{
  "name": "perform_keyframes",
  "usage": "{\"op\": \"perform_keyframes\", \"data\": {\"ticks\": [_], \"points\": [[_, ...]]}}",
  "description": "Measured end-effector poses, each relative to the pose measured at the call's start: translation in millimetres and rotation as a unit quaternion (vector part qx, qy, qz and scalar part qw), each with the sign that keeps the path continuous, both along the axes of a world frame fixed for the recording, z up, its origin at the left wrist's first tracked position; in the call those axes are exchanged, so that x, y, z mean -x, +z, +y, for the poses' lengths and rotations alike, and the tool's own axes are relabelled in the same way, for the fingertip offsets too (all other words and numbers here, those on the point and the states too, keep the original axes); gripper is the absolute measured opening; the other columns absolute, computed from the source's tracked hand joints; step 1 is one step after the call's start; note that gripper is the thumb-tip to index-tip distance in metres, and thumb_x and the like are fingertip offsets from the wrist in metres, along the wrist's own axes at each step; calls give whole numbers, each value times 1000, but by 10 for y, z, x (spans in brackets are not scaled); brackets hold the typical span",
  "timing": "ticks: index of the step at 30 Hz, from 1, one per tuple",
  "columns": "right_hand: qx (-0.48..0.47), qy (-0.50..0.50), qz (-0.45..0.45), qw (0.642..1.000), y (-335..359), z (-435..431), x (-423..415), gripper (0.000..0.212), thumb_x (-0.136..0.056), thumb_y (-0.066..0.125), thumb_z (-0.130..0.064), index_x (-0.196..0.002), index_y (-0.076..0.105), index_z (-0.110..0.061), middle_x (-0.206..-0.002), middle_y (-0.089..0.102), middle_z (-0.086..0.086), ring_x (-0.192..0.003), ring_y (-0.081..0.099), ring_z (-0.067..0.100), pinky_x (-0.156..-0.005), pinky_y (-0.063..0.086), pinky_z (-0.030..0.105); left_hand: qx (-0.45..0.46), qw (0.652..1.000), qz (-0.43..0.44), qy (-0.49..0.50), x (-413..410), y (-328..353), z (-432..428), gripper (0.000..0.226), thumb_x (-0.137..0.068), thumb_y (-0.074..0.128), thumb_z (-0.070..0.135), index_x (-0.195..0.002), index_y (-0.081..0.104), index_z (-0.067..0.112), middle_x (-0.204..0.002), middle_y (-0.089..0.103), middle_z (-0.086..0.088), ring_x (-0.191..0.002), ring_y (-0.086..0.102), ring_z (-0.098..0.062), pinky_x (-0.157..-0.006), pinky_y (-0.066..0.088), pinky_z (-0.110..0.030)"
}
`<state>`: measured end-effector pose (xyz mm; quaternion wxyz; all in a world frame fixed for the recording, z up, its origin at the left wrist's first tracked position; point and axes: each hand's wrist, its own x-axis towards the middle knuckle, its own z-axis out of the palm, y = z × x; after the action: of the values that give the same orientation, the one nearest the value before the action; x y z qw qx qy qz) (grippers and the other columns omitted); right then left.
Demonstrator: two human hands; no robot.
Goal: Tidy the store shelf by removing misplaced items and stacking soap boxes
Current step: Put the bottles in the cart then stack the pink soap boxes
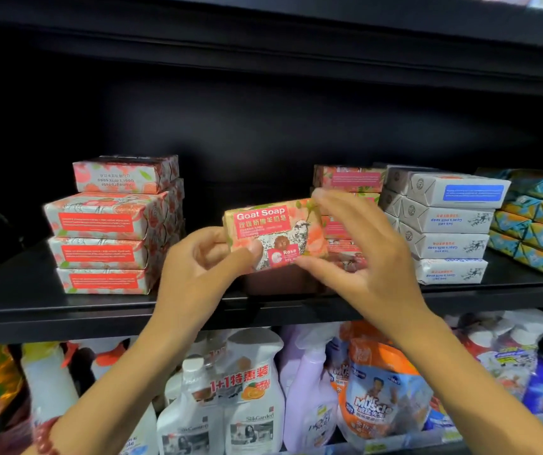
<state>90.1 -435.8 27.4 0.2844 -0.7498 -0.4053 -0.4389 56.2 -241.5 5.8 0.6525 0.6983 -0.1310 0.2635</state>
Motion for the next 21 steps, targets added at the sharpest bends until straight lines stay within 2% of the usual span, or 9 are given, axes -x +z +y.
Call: {"op": "perform_keyframes", "data": {"ticks": [2,6,9,11,13,14,18,20,21], "points": [[-20,-7,96,995,58,-39,35,72,-76,68,-45,-136,45,-13,-133,43,-10,-125,36,-1,-105,27,9,-31,999,-41,5,30,-5,-25,37,-69,76,36,-99,68,17,-95,74,7,-89,70,-9,-74,52,-17],[-14,12,171,985,110,-88,62,75,-71,79,-31,-137,45,-20,-131,49,-10,-122,40,-3,-101,31,7,-77,993,-88,-22,41,-12,-45,41,-69,73,37,-108,63,27,-107,70,12,-101,66,-7,-82,51,-17],[-29,11,121,992,107,-85,97,55,-65,80,-22,-117,60,-15,-110,59,-9,-103,51,-3,-86,36,4,-74,992,-96,-45,33,2,-57,46,-65,77,33,-108,62,25,-107,70,11,-102,65,-9,-83,51,-19],[-41,5,76,996,72,-77,117,44,-63,78,-18,-104,63,-10,-99,59,-7,-93,53,0,-78,38,6,-48,994,-78,-63,25,20,-51,61,-55,83,41,-108,62,21,-105,70,12,-100,66,-8,-78,51,-16],[-40,-6,22,999,21,-63,122,37,-67,77,-14,-100,63,-5,-98,61,0,-92,54,6,-79,39,8,-37,996,-35,-72,15,47,-50,77,-44,82,60,-108,63,22,-104,70,13,-99,66,-7,-75,51,-15],[-36,-9,-3,999,-9,-57,122,33,-69,75,-9,-99,63,-3,-99,62,3,-94,54,8,-81,39,8,-39,996,-20,-76,12,48,-52,77,-42,82,59,-107,64,22,-101,70,14,-97,66,-6,-73,51,-15],[-17,-12,-45,999,-95,-38,94,40,-64,69,12,-100,60,-1,-104,59,8,-100,55,17,-86,44,19,-65,993,-7,-99,27,59,-75,65,-45,84,31,-106,64,15,-96,72,12,-88,68,-6,-67,51,-14],[4,-11,-19,1000,-107,-51,61,41,-66,69,6,-104,56,-4,-112,56,8,-108,54,18,-88,44,23,-72,992,-18,-102,25,47,-59,70,-41,87,20,-106,61,11,-95,71,9,-88,68,-7,-66,51,-14],[22,-11,7,1000,-105,-69,51,43,-70,70,-5,-110,54,-6,-119,54,7,-114,51,17,-92,42,21,-81,992,-27,-96,29,45,-53,71,-40,87,17,-105,60,11,-97,70,10,-89,68,-6,-67,51,-14]]}}
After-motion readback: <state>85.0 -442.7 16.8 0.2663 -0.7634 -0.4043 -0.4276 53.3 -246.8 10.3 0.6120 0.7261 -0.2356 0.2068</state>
